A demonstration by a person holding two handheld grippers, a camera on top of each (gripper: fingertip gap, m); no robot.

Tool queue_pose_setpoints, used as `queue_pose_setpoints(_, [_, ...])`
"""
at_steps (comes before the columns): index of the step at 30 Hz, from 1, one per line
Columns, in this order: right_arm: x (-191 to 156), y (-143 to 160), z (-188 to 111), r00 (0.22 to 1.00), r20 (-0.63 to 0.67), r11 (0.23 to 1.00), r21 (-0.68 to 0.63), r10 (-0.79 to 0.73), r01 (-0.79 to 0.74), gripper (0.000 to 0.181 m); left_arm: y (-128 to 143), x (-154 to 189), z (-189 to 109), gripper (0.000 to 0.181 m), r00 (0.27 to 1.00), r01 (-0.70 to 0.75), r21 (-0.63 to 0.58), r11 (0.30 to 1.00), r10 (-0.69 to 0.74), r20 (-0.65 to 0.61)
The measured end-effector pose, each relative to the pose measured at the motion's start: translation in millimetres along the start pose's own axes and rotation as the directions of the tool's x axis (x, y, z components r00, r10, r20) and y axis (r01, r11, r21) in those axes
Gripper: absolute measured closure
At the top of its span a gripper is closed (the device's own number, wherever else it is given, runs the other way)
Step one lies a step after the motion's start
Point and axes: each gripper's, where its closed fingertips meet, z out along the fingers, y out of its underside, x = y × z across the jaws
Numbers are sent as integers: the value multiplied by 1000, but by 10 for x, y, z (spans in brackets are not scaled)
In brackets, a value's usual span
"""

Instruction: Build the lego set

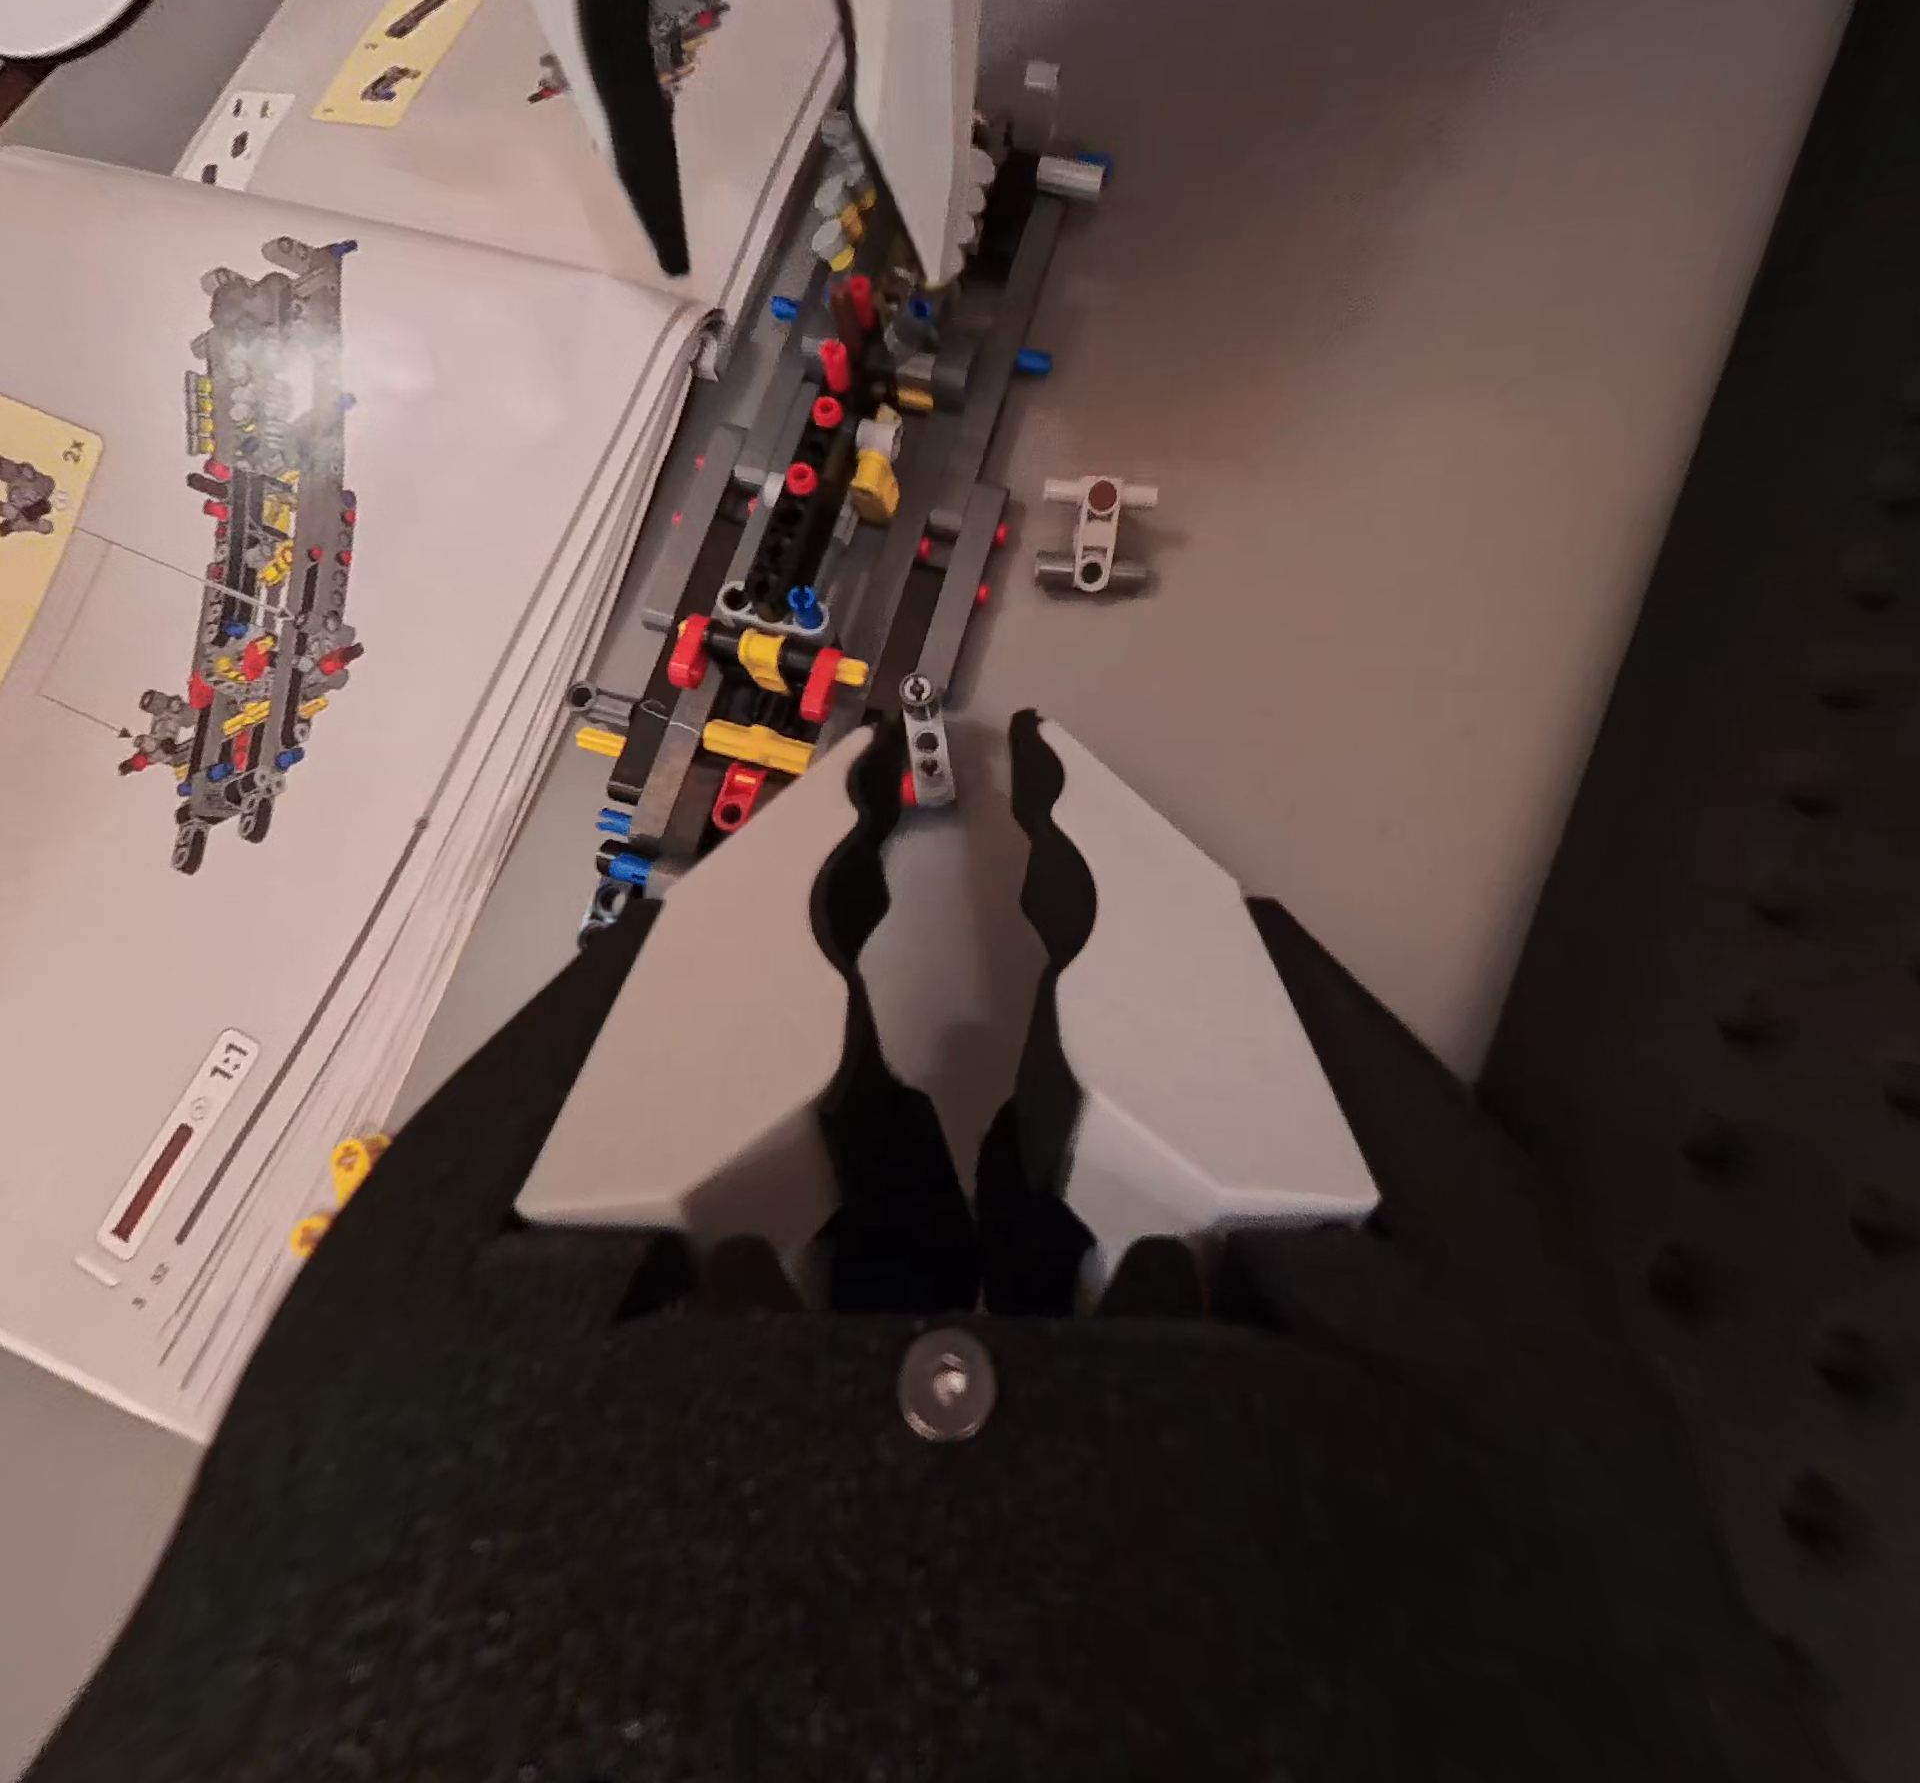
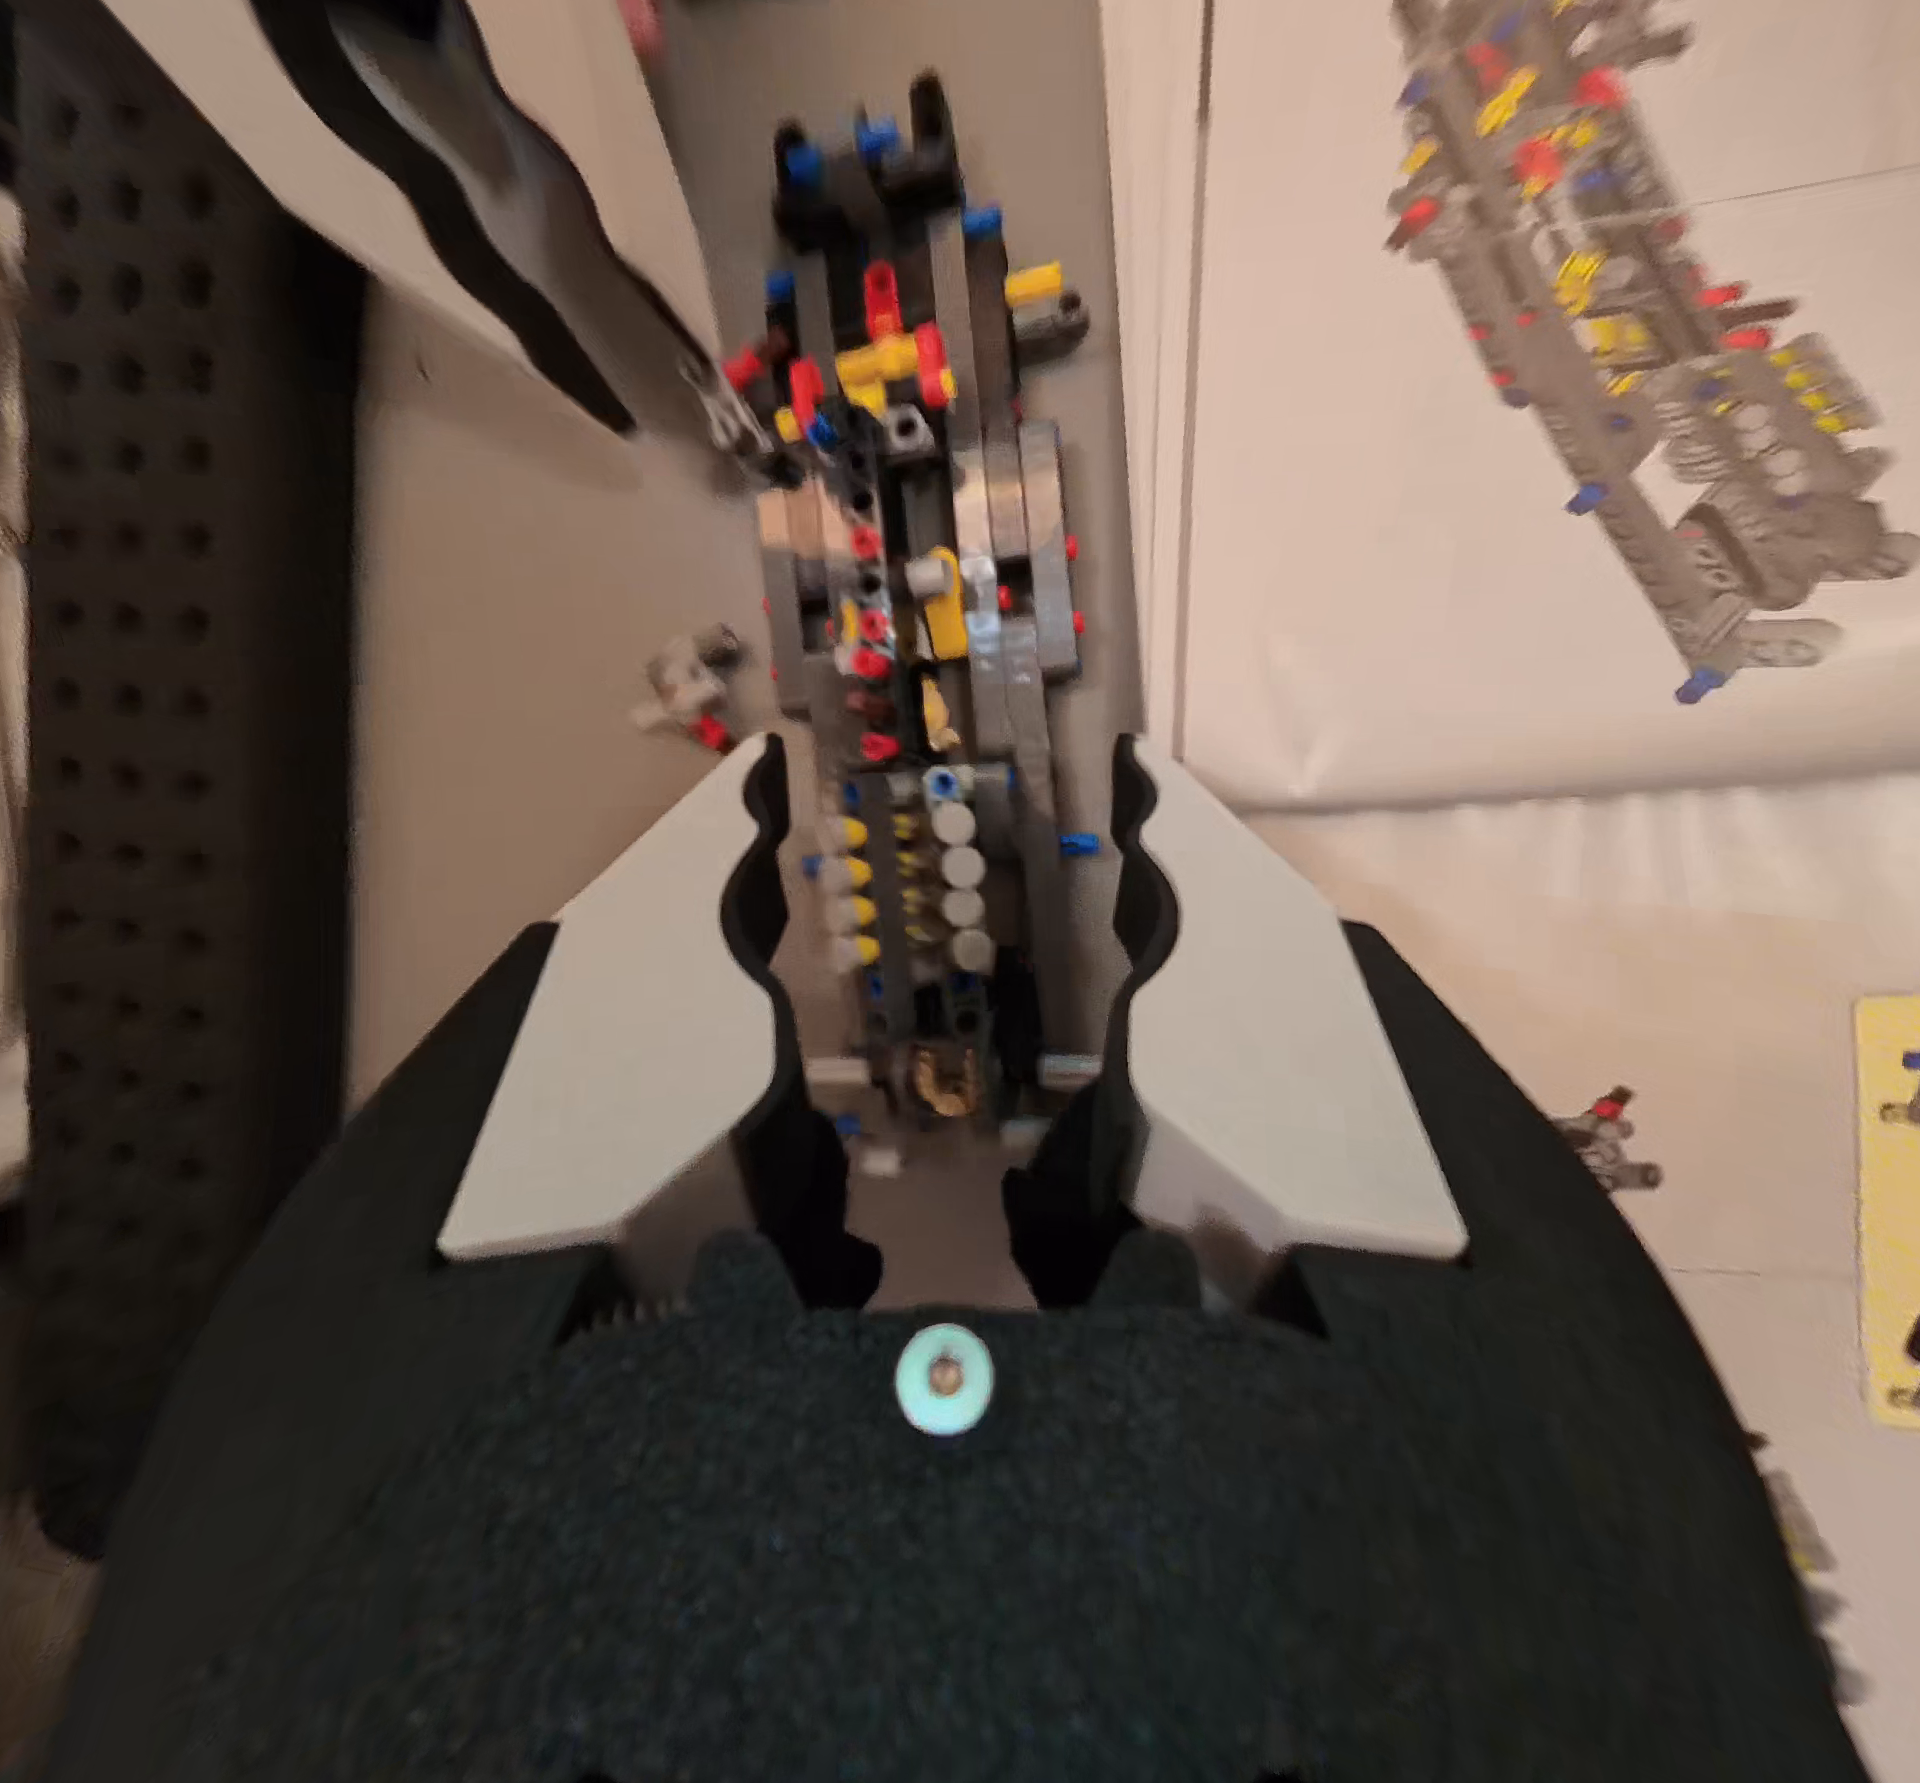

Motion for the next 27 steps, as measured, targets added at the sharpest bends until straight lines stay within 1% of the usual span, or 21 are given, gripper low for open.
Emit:
queue_pose_setpoints(3, [-260, -267, -100, 998, -27, 976, 214, 57, -50, 124, 49, -7, 30, 169, 1000, -5, -18, 1000, 5, -2])
queue_pose_setpoints(5, [-442, -367, -116, 996, -42, 943, 326, 78, -60, 128, 75, 0, 61, 171, 1000, -12, -31, 999, 11, -14])
queue_pose_setpoints(7, [-614, -410, -81, 993, -34, 905, 416, 115, -90, 131, 73, -20, 60, 177, 1000, -22, -34, 999, 22, -11])
queue_pose_setpoints(9, [-747, -424, -40, 986, -22, 863, 487, 168, -136, 137, 72, 1, 56, 177, 999, -44, -38, 998, 42, -32])
queue_pose_setpoints(13, [-959, -496, -74, 973, 23, 754, 628, 228, -192, 143, 61, 122, 55, 178, 986, -117, -32, 993, 112, -123])
queue_pose_setpoints(15, [-979, -464, -46, 969, 18, 726, 659, 247, -197, 144, 55, 158, 58, 178, 977, -146, -31, 989, 139, -162])
queue_pose_setpoints(18, [-898, -333, 26, 951, 6, 691, 686, 308, -229, 144, 46, 169, 65, 178, 966, -170, -37, 985, 159, -205])
queue_pose_setpoints(20, [-868, -298, 23, 943, 7, 677, 694, 334, -245, 142, 43, 146, 72, 178, 967, -161, -51, 986, 147, -209])
queue_pose_setpoints(22, [-827, -287, -16, 937, -30, 663, 715, 348, -223, 143, 28, 140, 69, 176, 968, -144, -52, 988, 130, -213])
queue_pose_setpoints(24, [-766, -248, -30, 924, -78, 663, 719, 374, -208, 143, -42, 121, 22, 163, 969, -130, -23, 991, 122, -216])
queue_pose_setpoints(26, [-740, -246, -72, 912, -105, 643, 741, 396, -194, 143, -203, -4, -93, 158, 977, -92, 36, 995, 97, -190])
queue_pose_setpoints(27, [-721, -240, -96, 904, -118, 631, 753, 411, -189, 143, -317, -118, -171, 157, 984, -62, 80, 995, 75, -162])
